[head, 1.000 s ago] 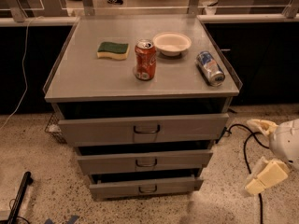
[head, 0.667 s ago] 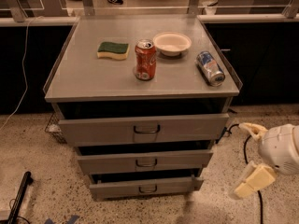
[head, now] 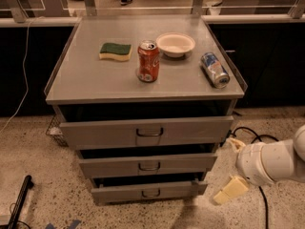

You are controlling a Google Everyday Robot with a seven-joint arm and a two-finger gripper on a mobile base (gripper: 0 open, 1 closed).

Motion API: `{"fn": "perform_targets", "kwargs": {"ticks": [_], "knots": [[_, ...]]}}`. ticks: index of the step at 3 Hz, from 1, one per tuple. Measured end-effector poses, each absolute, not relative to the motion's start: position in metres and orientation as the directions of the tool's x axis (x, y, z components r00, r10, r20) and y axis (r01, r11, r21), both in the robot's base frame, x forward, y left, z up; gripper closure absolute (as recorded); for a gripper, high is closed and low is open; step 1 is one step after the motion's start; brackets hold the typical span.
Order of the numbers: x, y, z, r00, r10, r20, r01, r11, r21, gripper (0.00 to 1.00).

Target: Open middle drawer

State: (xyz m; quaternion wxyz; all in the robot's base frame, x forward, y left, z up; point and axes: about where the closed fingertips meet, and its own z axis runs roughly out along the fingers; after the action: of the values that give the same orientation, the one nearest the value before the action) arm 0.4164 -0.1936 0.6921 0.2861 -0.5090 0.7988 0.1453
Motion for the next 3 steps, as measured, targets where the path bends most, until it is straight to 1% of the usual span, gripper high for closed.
{"fn": "perform_targets", "kwargs": {"ticks": [1, 3], "knots": [[0.4617, -0.197, 0.6386, -0.317, -0.742, -0.591, -0.872, 0.474, -0.127, 0.0], [0.4579, -0.1907, 0.6342, -0.283, -0.746, -0.603, -0.883, 0.449, -0.141, 0.0]]}}
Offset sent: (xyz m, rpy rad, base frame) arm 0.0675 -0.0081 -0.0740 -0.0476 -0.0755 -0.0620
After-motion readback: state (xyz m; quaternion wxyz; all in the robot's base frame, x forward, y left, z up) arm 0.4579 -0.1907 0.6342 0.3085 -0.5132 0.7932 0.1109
